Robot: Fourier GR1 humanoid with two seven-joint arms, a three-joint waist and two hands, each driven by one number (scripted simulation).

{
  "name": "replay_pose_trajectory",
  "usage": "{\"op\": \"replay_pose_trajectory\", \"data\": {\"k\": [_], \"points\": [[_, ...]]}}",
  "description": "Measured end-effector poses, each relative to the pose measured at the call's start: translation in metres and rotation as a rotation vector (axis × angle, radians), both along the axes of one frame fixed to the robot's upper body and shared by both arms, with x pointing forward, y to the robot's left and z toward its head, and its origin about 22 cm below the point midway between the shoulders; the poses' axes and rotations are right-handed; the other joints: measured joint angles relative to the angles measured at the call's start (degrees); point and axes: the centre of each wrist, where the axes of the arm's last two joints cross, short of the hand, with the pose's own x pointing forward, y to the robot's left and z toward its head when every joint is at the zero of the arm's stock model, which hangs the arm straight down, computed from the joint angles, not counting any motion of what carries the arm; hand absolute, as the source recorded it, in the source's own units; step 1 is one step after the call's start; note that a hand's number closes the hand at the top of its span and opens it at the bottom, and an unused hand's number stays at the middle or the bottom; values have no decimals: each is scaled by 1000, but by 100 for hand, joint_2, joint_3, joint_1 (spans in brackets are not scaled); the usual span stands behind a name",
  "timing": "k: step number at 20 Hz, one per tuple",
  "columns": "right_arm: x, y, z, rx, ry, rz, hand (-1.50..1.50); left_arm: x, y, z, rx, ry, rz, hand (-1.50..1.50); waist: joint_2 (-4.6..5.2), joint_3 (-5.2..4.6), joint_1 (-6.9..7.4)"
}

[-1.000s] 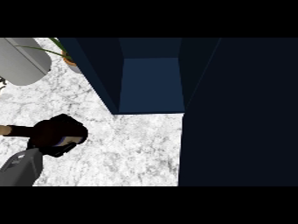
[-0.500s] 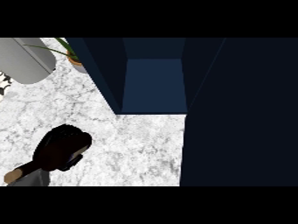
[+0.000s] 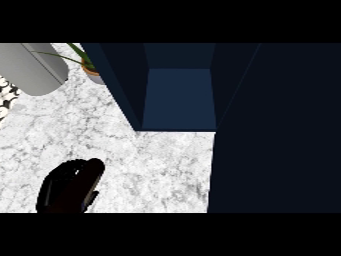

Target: Pick up the wine, place it into the cabinet and close the cabinet

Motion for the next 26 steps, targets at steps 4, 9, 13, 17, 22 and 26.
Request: {"op": "replay_pose_trajectory", "data": {"k": [4, 9, 13, 17, 22, 26], "points": [[5, -5, 0, 1, 1, -1, -150, -17, -17, -1, -29, -16, -31, 150, 14, -12, 6], [4, -7, -3, 6, 8, 5, -150, -23, -41, 18, -68, -50, -77, 150, 32, -35, -3], [4, -3, -1, 7, 7, 9, -150, -23, -59, 48, -102, -81, -119, 150, 40, -42, -8], [2, -4, -4, 5, 2, 12, -150, -22, -70, 83, -120, -97, -141, 150, 44, -46, -25], [2, -5, -6, 7, 6, 13, -150, -14, -88, 127, -128, -138, -151, 150, 50, -48, -39], [8, -6, -6, 8, 9, 19, -150, 0, -107, 155, -123, -159, -137, 150, 54, -51, -48]]}}
